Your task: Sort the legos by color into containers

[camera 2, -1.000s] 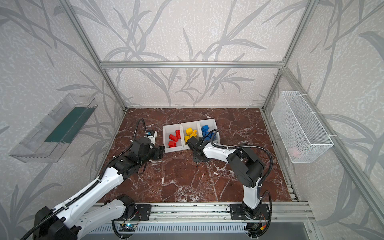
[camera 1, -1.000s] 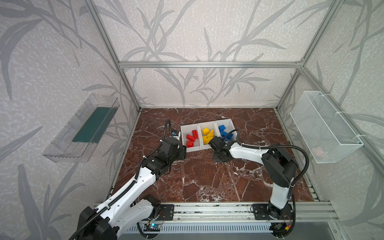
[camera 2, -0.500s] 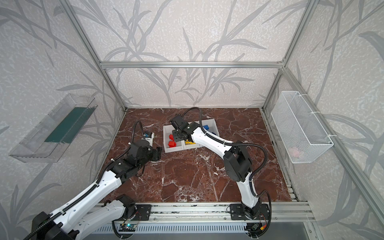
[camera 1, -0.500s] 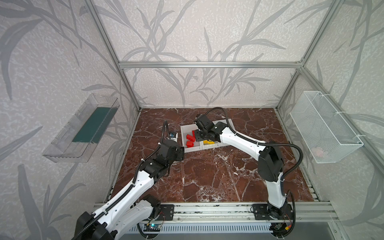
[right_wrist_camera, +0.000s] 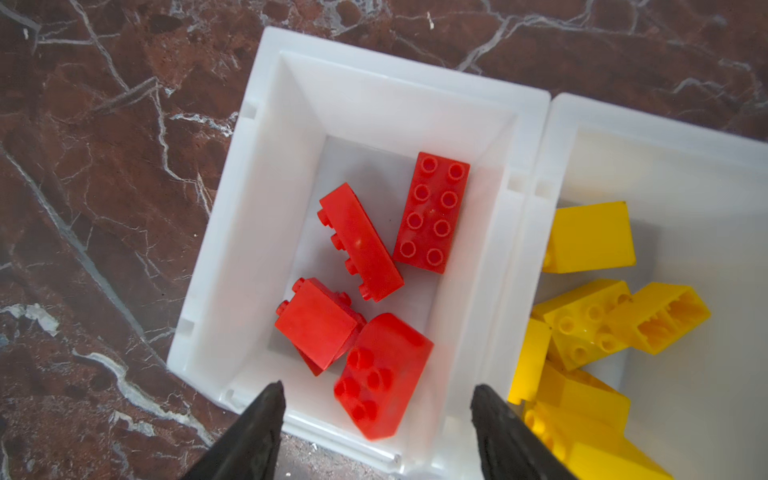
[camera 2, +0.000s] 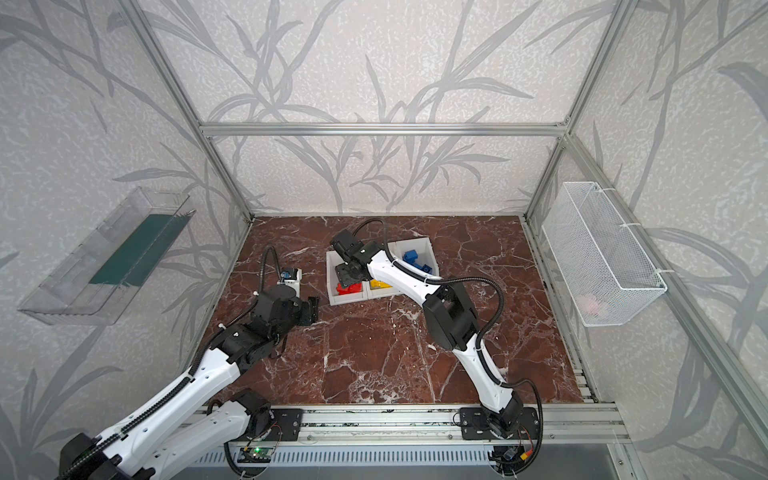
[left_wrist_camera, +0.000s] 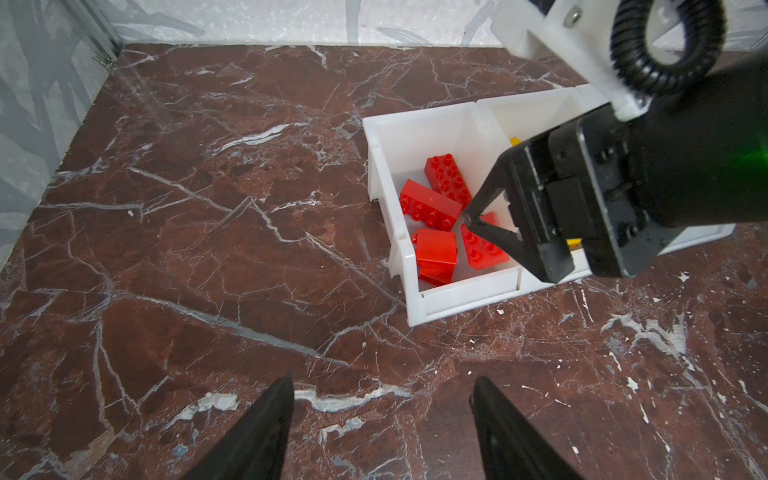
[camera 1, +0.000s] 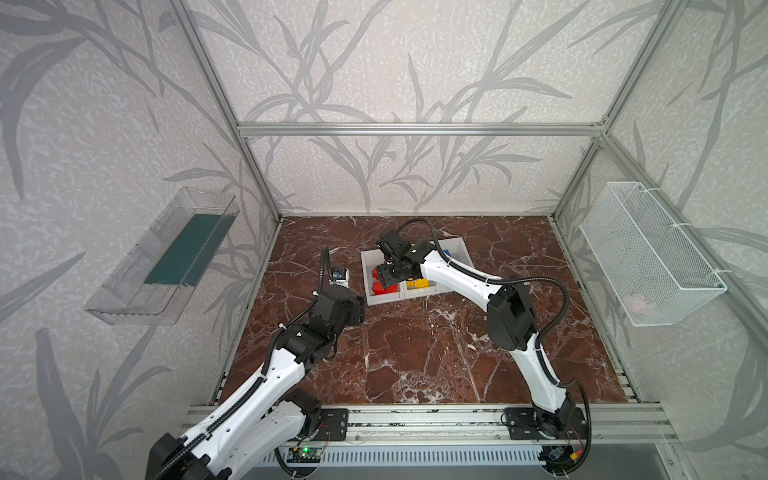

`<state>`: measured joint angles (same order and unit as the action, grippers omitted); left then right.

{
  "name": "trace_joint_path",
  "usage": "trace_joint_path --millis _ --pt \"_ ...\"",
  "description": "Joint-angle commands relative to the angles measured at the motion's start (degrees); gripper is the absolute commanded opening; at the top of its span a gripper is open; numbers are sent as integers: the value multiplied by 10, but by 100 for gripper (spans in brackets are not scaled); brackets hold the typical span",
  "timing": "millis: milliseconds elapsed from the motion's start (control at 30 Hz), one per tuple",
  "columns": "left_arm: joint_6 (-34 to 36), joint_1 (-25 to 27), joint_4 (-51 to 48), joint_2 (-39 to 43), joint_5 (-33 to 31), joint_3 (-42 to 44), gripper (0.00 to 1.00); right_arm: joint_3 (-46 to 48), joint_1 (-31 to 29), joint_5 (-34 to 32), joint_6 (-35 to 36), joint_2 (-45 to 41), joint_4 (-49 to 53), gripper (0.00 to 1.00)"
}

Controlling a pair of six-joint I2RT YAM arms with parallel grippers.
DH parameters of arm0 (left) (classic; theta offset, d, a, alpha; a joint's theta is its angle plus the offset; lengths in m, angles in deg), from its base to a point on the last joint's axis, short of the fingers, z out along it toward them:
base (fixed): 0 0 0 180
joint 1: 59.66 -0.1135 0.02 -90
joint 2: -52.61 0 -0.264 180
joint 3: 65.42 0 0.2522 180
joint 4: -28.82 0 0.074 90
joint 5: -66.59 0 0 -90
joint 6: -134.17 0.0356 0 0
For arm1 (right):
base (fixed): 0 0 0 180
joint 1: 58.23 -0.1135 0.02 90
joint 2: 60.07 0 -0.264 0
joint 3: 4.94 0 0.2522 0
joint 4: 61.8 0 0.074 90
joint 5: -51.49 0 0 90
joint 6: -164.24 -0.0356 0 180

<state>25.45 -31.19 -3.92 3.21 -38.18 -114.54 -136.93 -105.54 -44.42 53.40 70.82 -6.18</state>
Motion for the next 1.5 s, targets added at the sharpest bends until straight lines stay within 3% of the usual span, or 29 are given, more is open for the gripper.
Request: trace_joint_path --millis 0,200,367,533,633,733,800,833,900,1033,1100,1167,1200,1267,1333,1467 --pt "-7 -5 19 13 -47 10 73 -8 0 -3 12 -39 5 77" --pt "5 -29 130 27 -146 64 85 70 3 -74 52 -166 -41 81" --pt "36 -47 254 54 -222 133 94 316 46 -134 85 -360 -197 83" --pt "47 -106 328 16 -315 162 99 584 171 -134 81 -548 -312 85" --pt "49 -154 389 -45 -285 161 99 715 256 -131 98 -626 -373 87" --pt "62 -194 544 -140 -255 194 99 829 328 -105 124 -672 -459 89" --pt "61 -218 601 -206 -232 198 99 903 352 -86 161 -683 -561 93" --pt "73 -230 640 -238 -220 194 99 941 357 -85 191 -677 -626 100" --pt "123 -241 665 -272 -150 177 99 984 367 -104 230 -638 -725 99" --pt "160 -273 708 -361 -1 153 99 971 402 -112 222 -539 -819 99" --pt "183 -276 772 -416 28 146 99 953 424 -64 196 -489 -836 99" --pt "163 -282 670 -389 30 123 99 961 419 -7 232 -419 -946 99" --pt "161 -285 669 -387 37 122 99 974 413 2 245 -401 -989 99" --pt "167 -285 741 -409 33 138 99 974 409 -43 228 -412 -970 99" --pt "167 -285 715 -400 40 134 99 959 408 -42 225 -433 -906 99" --pt "173 -283 736 -406 39 139 99 966 409 -44 225 -423 -937 99"
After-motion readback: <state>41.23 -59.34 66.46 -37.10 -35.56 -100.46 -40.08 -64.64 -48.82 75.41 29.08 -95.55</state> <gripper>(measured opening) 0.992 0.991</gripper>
